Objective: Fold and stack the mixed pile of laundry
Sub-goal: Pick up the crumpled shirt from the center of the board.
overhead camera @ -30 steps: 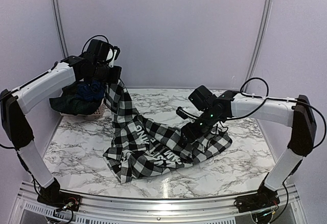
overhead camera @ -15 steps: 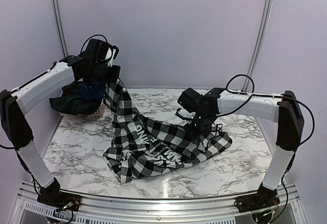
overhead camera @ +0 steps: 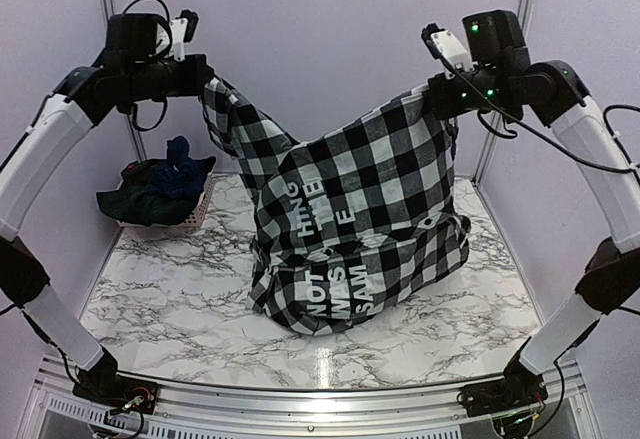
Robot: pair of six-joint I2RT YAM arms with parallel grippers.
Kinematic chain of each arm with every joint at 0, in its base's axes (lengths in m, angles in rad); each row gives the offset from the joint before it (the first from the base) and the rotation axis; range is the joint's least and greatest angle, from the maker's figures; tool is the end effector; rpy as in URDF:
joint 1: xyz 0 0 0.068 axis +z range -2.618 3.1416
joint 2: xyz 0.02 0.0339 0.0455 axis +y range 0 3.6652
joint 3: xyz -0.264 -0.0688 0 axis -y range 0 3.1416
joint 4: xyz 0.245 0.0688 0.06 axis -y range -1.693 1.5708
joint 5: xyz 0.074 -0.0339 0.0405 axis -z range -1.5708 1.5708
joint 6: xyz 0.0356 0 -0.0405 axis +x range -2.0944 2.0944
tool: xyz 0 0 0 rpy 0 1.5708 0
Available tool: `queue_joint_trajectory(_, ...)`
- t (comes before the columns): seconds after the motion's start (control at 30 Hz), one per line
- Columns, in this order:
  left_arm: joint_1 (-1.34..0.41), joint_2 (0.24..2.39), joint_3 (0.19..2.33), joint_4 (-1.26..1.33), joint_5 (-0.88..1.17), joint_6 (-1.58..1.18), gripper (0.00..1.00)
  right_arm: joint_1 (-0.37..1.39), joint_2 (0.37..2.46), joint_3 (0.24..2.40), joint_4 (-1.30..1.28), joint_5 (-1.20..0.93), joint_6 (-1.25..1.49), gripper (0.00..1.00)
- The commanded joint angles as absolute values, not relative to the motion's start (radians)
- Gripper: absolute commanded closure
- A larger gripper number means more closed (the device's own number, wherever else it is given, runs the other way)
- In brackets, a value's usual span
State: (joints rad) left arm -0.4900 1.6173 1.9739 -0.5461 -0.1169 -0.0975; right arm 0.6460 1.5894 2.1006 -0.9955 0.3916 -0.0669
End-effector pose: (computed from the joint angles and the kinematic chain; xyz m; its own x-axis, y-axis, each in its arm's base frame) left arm 0.3093 -0.1603 0.4984 -0.2011 -0.0023 -0.9796 0.3484 0.9344 -0.0737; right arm 0.2508 0.1721 0.4999 -0.3518 -0.3426 -0.8711 -0.3109 0.9205 -0.2365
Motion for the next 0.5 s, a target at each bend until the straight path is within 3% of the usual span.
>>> queue_joint_trajectory(0.0,-0.489,1.443,2.026,-0.542,0.059,-0.119,1.00,0.692,1.514,2.178,-1.042,0.384,-0.090,1.00)
queue_joint_trajectory(0.3,-0.491,1.349,2.227,-0.471,0.216,-0.193,1.00,0.767,1.389,2.260,-0.913,0.194,-0.078,1.00)
queue_joint_trajectory(0.47,-0.491,1.396,2.285,-0.434,0.151,-0.213,1.00,0.768,1.431,2.334,-0.870,0.316,-0.120,1.00)
